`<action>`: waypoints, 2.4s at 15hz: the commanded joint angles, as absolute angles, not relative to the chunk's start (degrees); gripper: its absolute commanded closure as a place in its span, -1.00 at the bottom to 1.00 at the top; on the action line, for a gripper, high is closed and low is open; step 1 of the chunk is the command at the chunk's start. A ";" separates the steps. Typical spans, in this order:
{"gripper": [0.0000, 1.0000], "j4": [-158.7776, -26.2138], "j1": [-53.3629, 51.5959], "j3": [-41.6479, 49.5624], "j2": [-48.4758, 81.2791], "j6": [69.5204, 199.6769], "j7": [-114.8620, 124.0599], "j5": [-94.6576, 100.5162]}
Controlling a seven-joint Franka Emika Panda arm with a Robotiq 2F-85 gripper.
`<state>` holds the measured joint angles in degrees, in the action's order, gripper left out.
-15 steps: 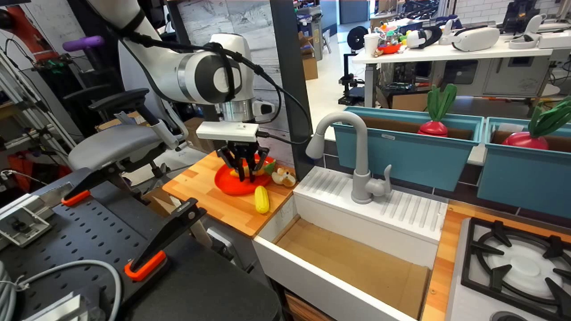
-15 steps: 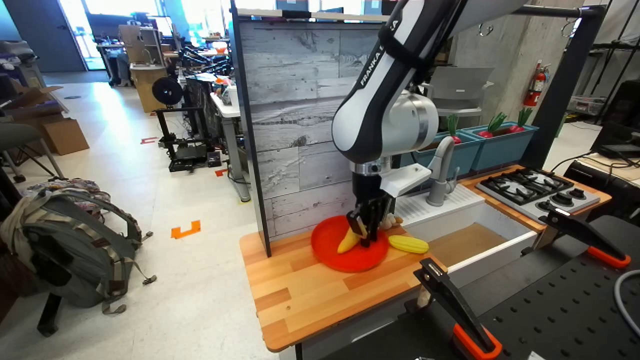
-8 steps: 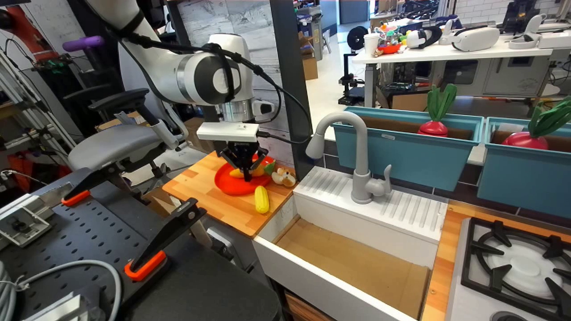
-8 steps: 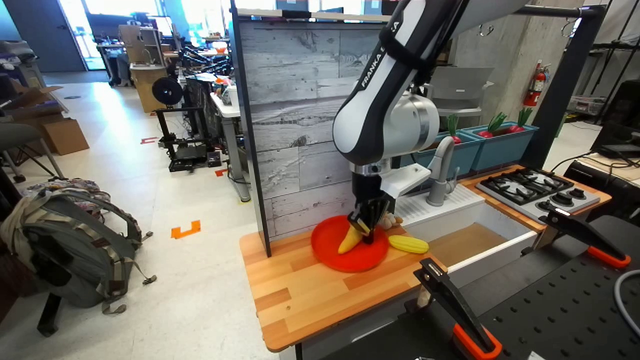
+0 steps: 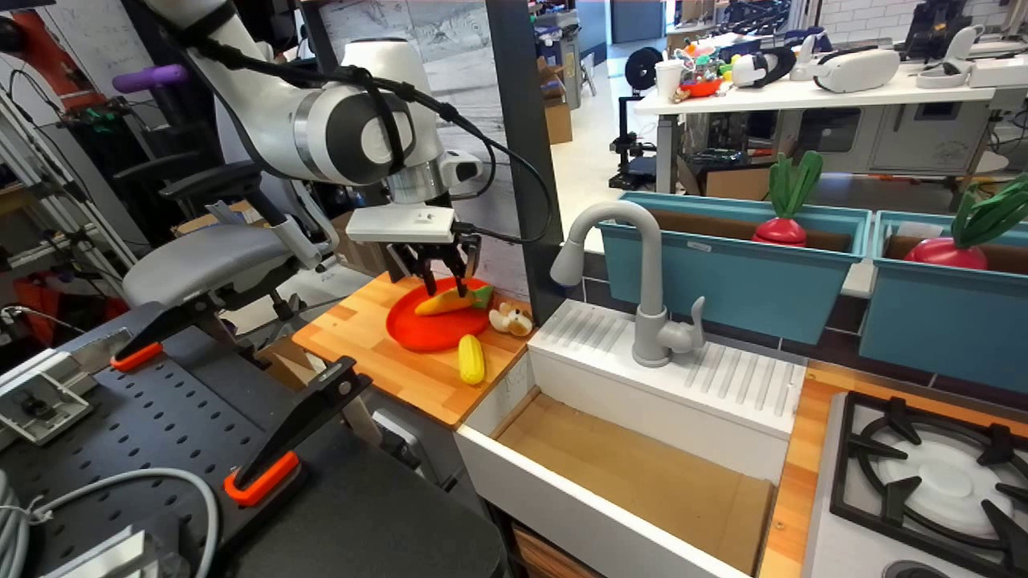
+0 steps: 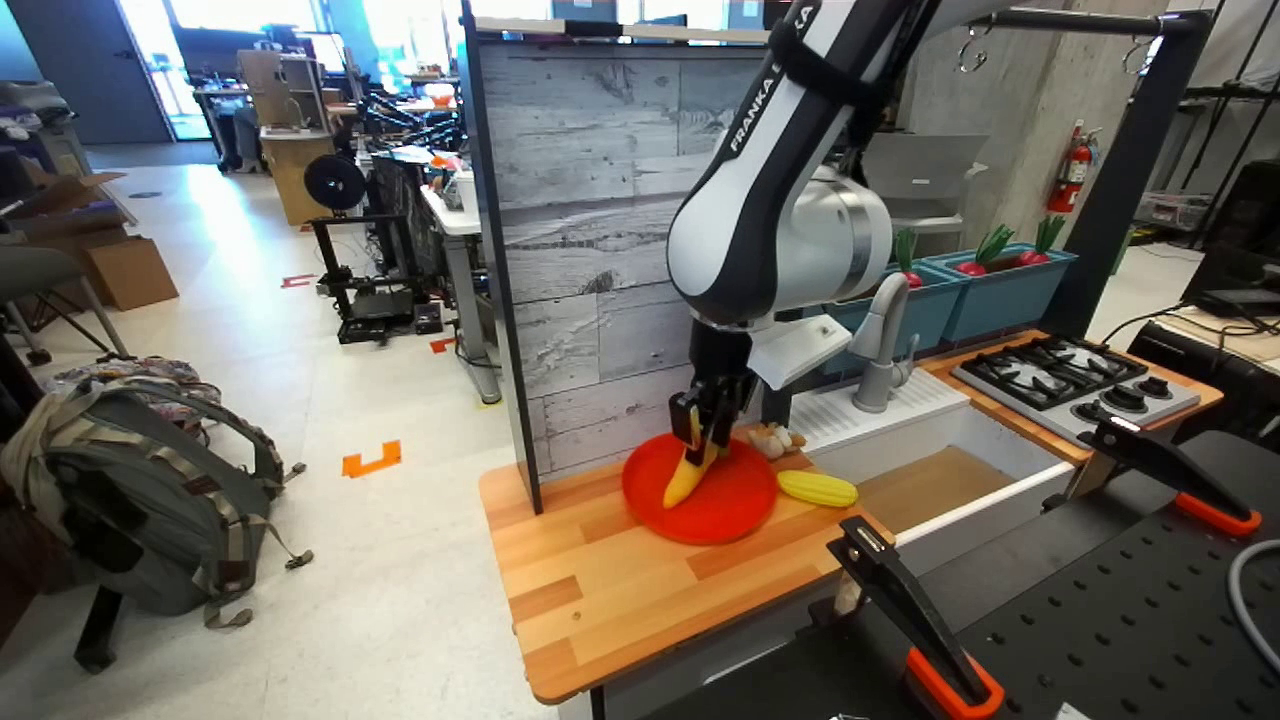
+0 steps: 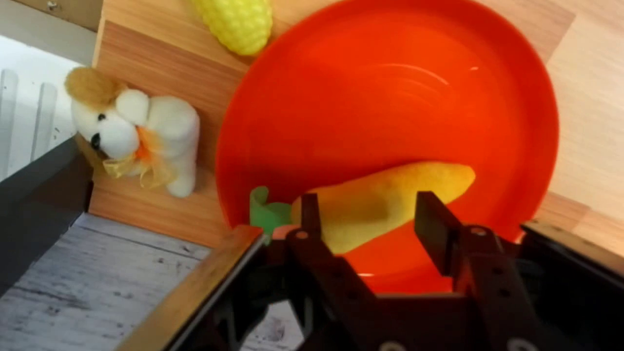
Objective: Pick up the carrot plushie from the plate and put it on the table
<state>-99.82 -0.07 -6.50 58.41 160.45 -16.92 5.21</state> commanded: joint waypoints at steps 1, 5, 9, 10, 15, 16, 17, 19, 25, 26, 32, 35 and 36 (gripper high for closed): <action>-0.69 -101.15 1.83 -8.14 55.48 163.91 -16.12 4.99; -1.00 -99.71 1.88 -8.15 56.21 162.14 -15.23 4.81; -1.00 -97.86 1.13 -7.44 57.57 160.58 -14.16 4.84; -1.00 -97.31 0.74 -7.14 57.96 159.78 -13.91 4.94; -1.00 -94.68 -0.96 -5.37 59.99 156.43 -11.72 5.19; -1.00 -94.17 -1.31 -4.95 60.41 155.68 -11.30 5.29; -1.00 -93.75 -1.59 -4.62 60.77 155.06 -10.95 5.35; -1.00 -92.82 -2.05 -4.15 61.63 154.38 -10.51 5.57; -1.00 -90.19 -2.35 -4.27 64.64 155.15 -11.59 6.16; -1.00 -89.68 -2.56 -4.07 65.11 154.91 -11.57 6.31; 0.15 -88.23 -3.04 -3.64 66.82 155.11 -11.93 6.81; 0.55 -88.84 -3.01 -3.74 66.26 155.57 -12.16 6.93; 0.69 -89.10 -2.94 -3.81 66.05 155.76 -12.26 6.95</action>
